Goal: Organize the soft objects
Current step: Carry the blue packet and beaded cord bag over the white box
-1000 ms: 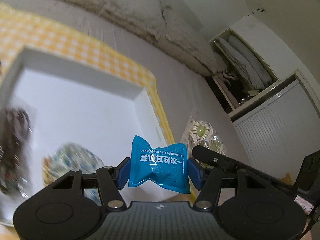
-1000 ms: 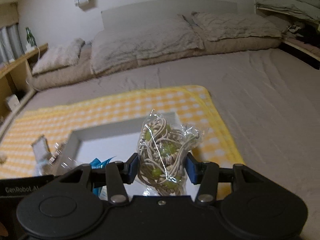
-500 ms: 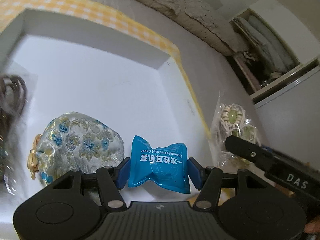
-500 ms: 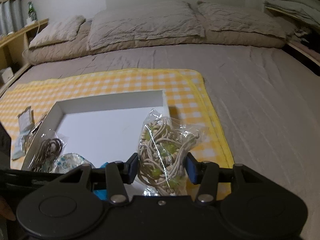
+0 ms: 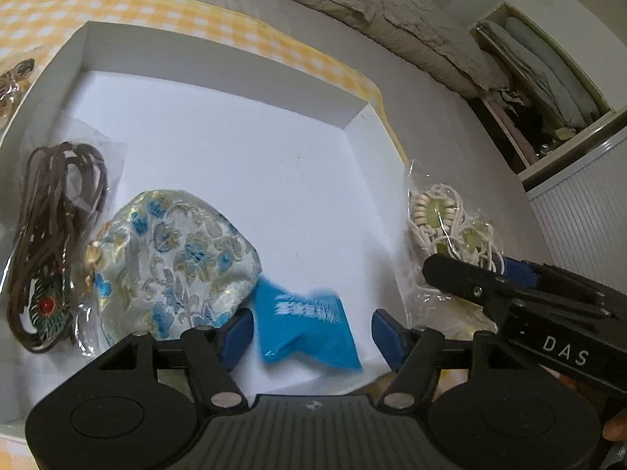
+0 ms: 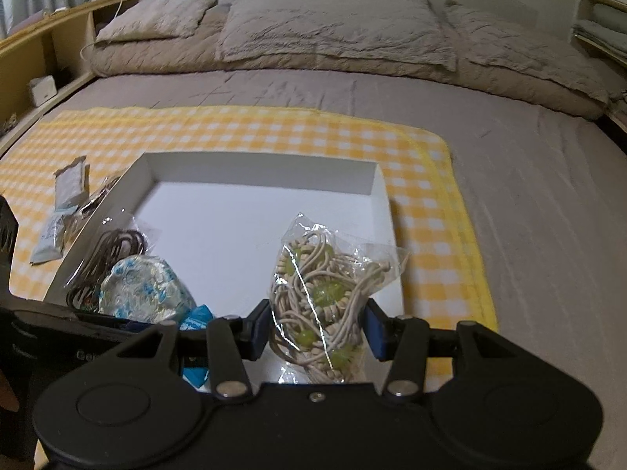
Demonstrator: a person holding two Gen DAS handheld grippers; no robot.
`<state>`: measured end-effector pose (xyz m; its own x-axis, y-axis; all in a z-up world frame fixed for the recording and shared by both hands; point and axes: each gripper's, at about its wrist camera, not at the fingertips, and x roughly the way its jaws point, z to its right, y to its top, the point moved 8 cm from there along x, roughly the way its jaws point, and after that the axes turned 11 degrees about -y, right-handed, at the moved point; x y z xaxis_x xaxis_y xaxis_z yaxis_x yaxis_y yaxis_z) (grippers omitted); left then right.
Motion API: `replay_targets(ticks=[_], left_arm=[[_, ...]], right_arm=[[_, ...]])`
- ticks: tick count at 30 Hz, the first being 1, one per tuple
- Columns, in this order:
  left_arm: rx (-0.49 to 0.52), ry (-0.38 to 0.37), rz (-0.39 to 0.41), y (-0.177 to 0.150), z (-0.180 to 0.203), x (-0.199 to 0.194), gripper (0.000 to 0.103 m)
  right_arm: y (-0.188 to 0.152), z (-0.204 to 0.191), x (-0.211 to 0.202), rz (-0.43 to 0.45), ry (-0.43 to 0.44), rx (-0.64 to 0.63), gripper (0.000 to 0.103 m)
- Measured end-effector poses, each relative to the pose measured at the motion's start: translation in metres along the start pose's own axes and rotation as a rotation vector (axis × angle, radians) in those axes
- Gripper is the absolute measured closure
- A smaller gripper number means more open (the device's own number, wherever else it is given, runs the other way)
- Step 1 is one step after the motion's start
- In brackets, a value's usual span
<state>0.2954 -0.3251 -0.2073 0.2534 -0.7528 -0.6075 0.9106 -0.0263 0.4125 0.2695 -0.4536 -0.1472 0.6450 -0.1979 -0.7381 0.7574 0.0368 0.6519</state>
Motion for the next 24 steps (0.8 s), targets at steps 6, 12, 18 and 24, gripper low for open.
replay_targets(ticks=[6, 12, 18, 24], left_arm=[[0.007, -0.015, -0.017, -0.001, 0.001, -0.003, 0.02], [0.04, -0.025, -0.026, -0.006, 0.011, -0.005, 0.019], [0.109, -0.034, -0.037, -0.009, 0.029, -0.008, 0.019], [0.205, -0.03, -0.047, -0.012, 0.041, -0.016, 0.019]], right_arm=[[-0.004, 0.005, 0.003, -0.03, 0.034, 0.028, 0.048], [-0.008, 0.013, -0.004, -0.029, 0.03, 0.044, 0.044], [-0.005, 0.023, -0.011, -0.024, 0.042, 0.112, 0.067], [-0.011, 0.011, 0.006, -0.077, 0.035, 0.059, 0.082]])
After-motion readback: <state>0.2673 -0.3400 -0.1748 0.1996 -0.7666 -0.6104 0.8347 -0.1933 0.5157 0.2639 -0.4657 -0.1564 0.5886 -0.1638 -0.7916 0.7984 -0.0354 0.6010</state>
